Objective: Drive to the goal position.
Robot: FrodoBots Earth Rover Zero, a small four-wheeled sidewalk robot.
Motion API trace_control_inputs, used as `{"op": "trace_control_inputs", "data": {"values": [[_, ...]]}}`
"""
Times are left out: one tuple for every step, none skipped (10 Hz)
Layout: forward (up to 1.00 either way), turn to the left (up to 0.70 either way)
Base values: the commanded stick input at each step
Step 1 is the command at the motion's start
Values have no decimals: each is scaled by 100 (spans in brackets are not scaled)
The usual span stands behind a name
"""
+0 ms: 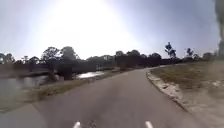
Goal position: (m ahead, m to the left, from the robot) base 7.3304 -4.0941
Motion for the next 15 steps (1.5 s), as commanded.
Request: {"op": "trace_control_inputs", "data": {"values": [[100,0],[100,0],[100,0],[100,0],[100,0],[100,0],[100,0],[100,0],[100,0],[100,0],[100,0],[100,0],[100,-4],[100,-16],[100,-28]]}}
